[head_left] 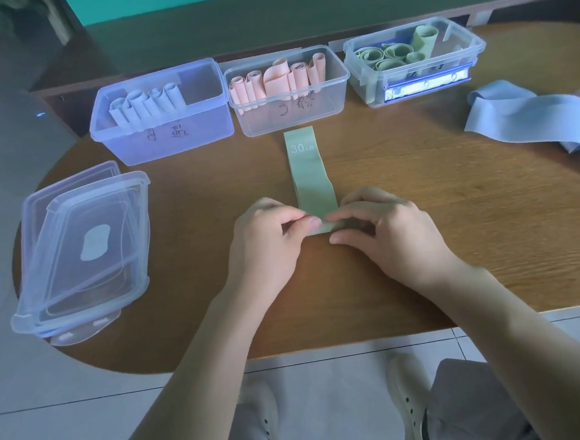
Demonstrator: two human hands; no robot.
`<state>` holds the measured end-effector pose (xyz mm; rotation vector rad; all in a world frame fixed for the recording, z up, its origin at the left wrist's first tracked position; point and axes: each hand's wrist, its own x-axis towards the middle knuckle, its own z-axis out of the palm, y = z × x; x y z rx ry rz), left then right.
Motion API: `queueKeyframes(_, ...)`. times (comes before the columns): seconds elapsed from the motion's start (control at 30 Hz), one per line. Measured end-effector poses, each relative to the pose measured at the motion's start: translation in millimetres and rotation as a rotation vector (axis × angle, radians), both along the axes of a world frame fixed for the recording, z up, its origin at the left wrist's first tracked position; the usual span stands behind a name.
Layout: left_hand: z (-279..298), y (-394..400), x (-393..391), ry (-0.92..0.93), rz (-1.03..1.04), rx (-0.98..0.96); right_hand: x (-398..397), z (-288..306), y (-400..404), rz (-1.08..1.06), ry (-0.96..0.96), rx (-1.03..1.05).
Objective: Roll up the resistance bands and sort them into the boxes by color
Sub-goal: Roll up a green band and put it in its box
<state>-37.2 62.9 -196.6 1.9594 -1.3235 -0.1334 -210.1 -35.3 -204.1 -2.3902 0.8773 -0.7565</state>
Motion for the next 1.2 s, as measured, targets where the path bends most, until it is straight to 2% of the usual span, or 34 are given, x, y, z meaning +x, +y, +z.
queueKeyframes(0.2, -2.1, -2.5, -5.9, -0.035, 0.030, -0.133, 8.4, 6.7, -5.1, -0.032, 0.071, 0.032)
queueKeyframes(0.33, -1.1, -0.4, -3.2, -0.059, -0.062, -0.069, 11.0, 6.6, -9.1, -0.032, 0.102, 0.005)
queueKeyframes(0.5, -1.0, -1.9, 0.2, -0.046, -0.059, -0.021, 14.3, -3.2, -8.7, -0.037, -0.026, -0.103)
queueKeyframes(0.6, -2.4, -6.1, 1.1, -0.043, -0.043, -0.023, 15.6, -7.1, -9.6, 0.008, -0.116, -0.092)
queueKeyframes(0.8, -4.4, -10.0, 0.2, -0.042, 0.032, -0.071, 14.1, -3.0, -15.3, 0.007, -0.061, -0.014)
queueKeyframes(0.9, -3.5, -8.6, -1.0, -0.055, 0.007, -0.140, 17.2, 0.5, -17.8, -0.019, -0.015, -0.014)
queueKeyframes(1.0, -4.9, -9.3, 0.8, -0.077, -0.013, -0.119, 21.1, 0.8, -21.7, -0.023, 0.016, -0.054)
queueKeyframes(1.2, -5.7, -16.3, 3.8, -0.078, -0.005, -0.069, 27.1, -8.3, -24.3, -0.001, -0.138, -0.079)
